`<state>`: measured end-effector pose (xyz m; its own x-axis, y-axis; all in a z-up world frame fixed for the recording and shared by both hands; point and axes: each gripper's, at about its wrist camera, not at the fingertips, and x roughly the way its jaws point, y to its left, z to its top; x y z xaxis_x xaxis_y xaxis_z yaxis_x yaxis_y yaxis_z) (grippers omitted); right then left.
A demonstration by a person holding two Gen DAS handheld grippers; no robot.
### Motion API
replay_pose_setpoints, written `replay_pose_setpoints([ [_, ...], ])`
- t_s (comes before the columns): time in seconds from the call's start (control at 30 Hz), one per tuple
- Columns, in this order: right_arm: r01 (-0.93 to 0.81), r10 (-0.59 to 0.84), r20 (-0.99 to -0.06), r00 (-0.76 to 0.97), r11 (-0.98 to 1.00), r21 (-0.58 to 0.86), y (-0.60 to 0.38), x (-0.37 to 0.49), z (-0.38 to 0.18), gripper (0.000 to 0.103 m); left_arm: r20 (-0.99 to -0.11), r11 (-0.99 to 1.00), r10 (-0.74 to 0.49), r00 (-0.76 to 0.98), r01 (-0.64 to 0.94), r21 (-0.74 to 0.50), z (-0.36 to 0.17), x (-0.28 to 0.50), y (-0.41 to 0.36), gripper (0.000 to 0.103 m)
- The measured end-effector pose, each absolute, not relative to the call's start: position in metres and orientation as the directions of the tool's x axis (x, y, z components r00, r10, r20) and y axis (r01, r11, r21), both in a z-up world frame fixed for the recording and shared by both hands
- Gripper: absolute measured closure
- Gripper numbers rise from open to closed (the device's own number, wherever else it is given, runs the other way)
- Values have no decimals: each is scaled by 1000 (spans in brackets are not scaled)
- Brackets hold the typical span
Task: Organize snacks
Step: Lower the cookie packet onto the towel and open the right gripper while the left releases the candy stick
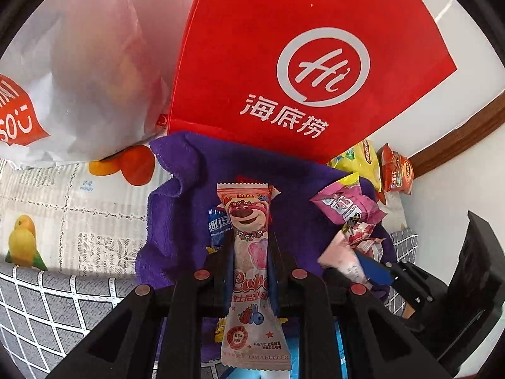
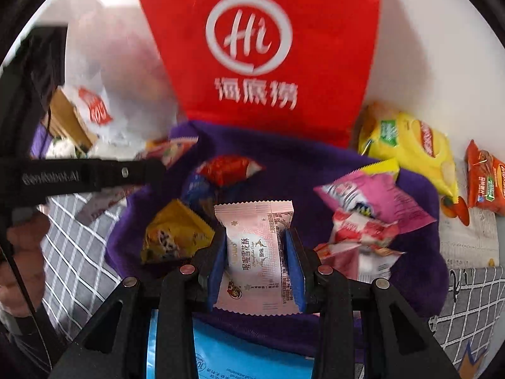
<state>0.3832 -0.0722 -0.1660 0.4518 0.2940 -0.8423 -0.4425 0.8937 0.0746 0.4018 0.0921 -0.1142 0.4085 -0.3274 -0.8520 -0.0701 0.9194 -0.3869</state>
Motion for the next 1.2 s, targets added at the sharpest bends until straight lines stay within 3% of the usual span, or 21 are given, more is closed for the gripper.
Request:
replay_pose_setpoints([
  [0.57,-439,257,-868,424,897,51,-63,380,-185,66,-860,916,-343,379,-68,-395,-123,405,88,86],
  [1.2,-428,293,-796,530,902,47,-80,363,-135,60,-884,922,-332,330,-84,-377,-139,411,76,84],
])
